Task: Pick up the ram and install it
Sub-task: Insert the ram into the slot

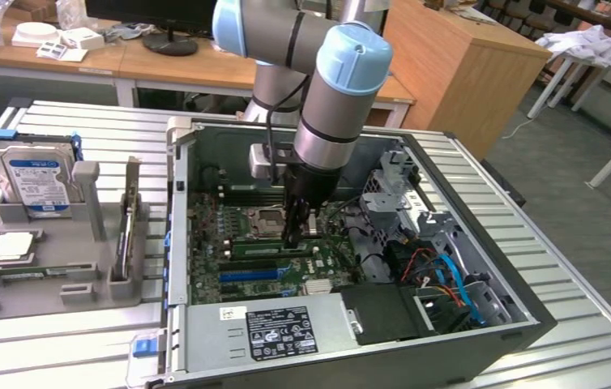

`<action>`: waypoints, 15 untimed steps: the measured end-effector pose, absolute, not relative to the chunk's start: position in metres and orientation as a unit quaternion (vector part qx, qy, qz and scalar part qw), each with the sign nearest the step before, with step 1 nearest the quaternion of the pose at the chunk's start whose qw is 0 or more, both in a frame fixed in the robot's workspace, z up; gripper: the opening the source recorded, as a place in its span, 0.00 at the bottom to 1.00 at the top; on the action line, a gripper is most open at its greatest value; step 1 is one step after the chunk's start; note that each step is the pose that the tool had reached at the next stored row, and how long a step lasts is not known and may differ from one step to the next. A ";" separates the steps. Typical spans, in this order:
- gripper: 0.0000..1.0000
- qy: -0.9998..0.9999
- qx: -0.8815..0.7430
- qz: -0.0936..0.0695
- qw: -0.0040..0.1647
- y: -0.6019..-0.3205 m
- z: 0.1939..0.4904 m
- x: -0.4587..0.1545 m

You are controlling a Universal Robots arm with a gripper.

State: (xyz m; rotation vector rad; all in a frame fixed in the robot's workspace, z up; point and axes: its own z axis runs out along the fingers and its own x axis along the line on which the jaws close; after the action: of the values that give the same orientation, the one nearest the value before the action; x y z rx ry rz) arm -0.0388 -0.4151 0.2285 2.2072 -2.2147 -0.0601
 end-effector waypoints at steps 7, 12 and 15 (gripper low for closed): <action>0.25 -0.708 0.706 -0.019 0.007 -0.415 0.236 -0.039; 0.25 -0.708 0.706 -0.019 0.007 -0.415 0.244 -0.039; 0.25 -0.708 0.706 -0.019 0.007 -0.415 0.250 -0.039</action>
State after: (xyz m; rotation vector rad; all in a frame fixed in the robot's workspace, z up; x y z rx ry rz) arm -0.0387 -0.4151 0.2496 2.2070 -2.2146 -0.0600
